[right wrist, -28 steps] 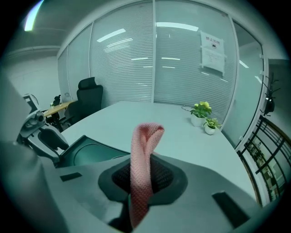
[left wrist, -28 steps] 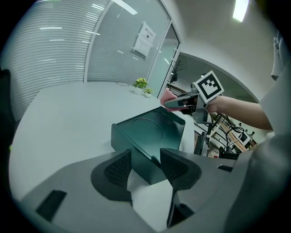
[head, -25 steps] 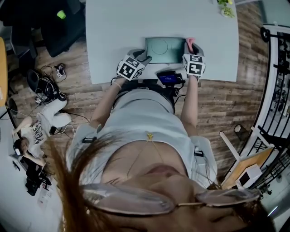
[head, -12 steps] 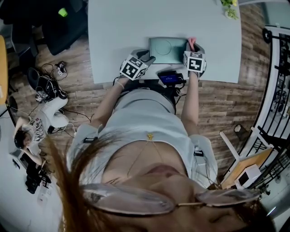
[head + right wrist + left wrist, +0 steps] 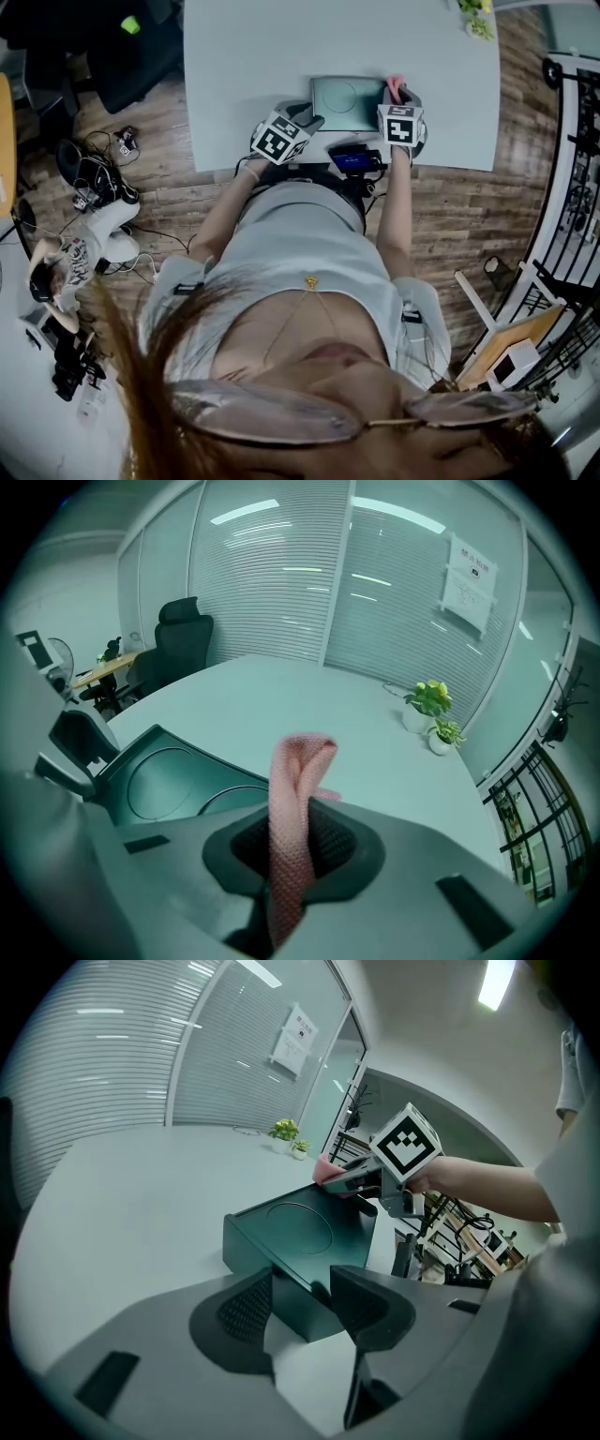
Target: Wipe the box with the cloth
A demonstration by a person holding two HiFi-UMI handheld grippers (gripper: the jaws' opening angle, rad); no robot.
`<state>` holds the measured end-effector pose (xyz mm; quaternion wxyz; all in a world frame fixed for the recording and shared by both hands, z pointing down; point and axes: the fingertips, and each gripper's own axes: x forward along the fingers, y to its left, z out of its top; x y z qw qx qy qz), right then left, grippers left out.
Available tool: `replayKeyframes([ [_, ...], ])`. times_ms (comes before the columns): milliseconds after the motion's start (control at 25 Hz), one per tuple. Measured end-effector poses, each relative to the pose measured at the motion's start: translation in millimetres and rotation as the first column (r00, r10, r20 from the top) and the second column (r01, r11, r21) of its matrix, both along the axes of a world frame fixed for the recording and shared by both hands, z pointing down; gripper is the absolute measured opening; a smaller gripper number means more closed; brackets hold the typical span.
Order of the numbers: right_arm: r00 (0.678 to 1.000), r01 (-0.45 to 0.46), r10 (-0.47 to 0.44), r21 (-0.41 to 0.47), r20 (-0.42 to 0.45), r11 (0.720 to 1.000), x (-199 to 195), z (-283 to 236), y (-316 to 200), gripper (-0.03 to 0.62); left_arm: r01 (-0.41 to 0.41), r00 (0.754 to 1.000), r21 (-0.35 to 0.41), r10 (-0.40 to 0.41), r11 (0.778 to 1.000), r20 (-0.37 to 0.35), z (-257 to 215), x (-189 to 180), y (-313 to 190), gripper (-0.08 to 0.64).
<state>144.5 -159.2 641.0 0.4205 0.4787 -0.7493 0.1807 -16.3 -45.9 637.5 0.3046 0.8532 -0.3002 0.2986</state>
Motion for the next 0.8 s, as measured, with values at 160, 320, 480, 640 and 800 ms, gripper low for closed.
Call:
replayKeyframes([
  [160, 0.999, 0.034, -0.034, -0.008, -0.018, 0.999, -7, 2, 3, 0.04, -0.001, 1.0, 0.002, 0.001, 1.0, 0.001, -1, 0, 0, 0.196],
  [320, 0.999, 0.045, -0.045, -0.02, -0.029, 0.999, -14, 2, 6, 0.04, -0.004, 1.0, 0.003, 0.004, 1.0, -0.001, -1, 0, 1, 0.196],
  [480, 0.999, 0.038, -0.038, -0.019, -0.016, 0.999, -16, 1, 7, 0.038, -0.006, 1.0, 0.003, 0.006, 1.0, -0.001, -1, 0, 1, 0.196],
  [640, 0.999, 0.037, -0.036, -0.028, 0.03, 0.999, -23, 2, 9, 0.04, -0.009, 1.0, 0.003, 0.009, 1.0, -0.002, 0, 1, 1, 0.196],
  [800, 0.997, 0.04, -0.037, -0.033, 0.073, 0.999, -32, 2, 10, 0.04, -0.014, 1.0, -0.001, 0.014, 1.0, -0.004, -1, 2, 1, 0.196],
])
